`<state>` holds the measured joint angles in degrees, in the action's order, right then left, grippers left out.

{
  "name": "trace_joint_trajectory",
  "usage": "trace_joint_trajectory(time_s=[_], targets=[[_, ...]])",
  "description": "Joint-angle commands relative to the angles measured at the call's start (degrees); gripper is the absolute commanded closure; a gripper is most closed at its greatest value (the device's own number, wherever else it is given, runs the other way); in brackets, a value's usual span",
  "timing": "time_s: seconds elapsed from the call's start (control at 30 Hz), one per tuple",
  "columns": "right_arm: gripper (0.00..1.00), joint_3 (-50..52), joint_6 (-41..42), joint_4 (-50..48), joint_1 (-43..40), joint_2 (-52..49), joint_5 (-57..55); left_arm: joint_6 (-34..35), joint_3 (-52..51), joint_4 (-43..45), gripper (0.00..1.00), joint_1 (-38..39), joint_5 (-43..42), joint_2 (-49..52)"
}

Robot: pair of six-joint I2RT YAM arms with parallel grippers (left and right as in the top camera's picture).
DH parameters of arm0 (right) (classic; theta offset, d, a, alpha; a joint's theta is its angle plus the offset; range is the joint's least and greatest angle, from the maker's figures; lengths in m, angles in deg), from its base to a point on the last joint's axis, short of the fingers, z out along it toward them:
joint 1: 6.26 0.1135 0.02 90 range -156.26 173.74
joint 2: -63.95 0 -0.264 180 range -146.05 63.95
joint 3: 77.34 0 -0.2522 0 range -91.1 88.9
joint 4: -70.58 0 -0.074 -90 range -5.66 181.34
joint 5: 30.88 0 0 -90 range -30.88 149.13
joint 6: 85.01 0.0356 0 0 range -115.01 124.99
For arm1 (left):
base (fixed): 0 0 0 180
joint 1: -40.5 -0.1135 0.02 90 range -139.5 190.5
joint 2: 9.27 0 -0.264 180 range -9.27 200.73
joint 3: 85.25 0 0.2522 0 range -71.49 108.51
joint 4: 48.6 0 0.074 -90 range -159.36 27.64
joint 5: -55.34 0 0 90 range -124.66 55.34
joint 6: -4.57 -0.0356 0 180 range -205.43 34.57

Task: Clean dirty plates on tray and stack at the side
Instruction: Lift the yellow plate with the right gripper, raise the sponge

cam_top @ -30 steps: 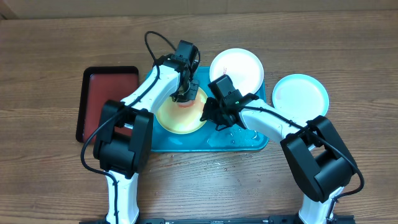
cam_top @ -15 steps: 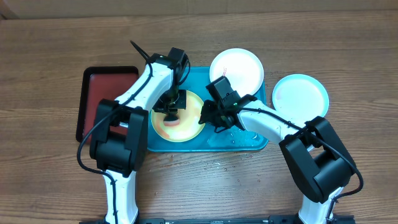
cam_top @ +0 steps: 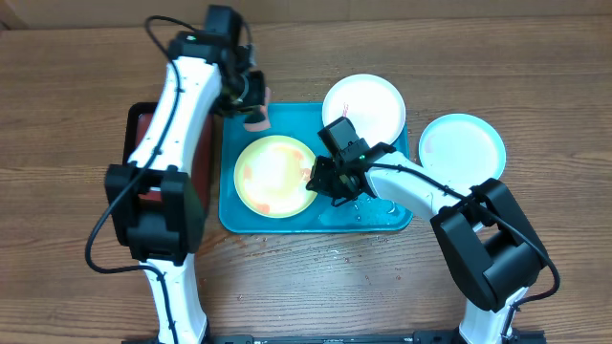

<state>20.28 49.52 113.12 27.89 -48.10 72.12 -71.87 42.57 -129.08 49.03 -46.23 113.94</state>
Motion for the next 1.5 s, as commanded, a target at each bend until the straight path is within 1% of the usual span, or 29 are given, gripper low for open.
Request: trace_joint_trajectory(time_s=[0.0, 0.23, 0.4, 0.47, 0.57, 0.67, 0.7, 0.8, 1.2, 1.47], targets=[[0.96, -4.42, -3.65, 5.75, -0.13, 1.16, -3.63, 1.27, 0.44, -2.14, 0.96, -1.11, -1.07, -0.72], [0.96, -9.33, -7.08, 17.79, 3.10, 6.73, -17.07, 1.31, -3.08, -3.32, 0.96, -0.07, 2.56, -0.72], [0.96, -10.69, -6.86, 25.57, 7.72, 11.45, -32.63, 3.58, -6.21, -2.51, 0.96, 0.13, 2.71, -0.72], [0.96, -10.71, -5.05, 29.11, 10.51, 13.84, -41.77, 4.52, -7.82, -1.92, 0.96, 0.13, 2.71, -0.72], [0.96, -10.71, -3.61, 31.69, 13.18, 15.58, -49.62, 4.50, -8.68, -1.92, 0.96, 0.13, 2.73, -0.72], [0.96, -10.75, -3.61, 33.22, 15.45, 16.33, -55.67, 4.50, -8.96, -1.99, 0.96, 0.13, 2.73, -0.72], [0.96, -10.93, -3.61, 34.21, 16.74, 16.35, -59.45, 4.50, -8.96, -2.01, 0.96, 0.13, 2.73, -0.72], [0.96, -10.97, -3.65, 35.10, 17.97, 16.35, -64.02, 4.50, -8.96, -2.01, 0.96, 0.13, 2.73, -0.72], [0.96, -10.97, -3.63, 38.45, 21.57, 16.37, -78.31, 4.48, -8.96, -1.99, 0.96, 0.17, 2.75, -0.72], [0.96, -10.97, -3.65, 38.49, 25.53, 16.37, -88.78, 4.48, -8.96, -1.92, 0.96, 0.17, 2.78, -0.72]])
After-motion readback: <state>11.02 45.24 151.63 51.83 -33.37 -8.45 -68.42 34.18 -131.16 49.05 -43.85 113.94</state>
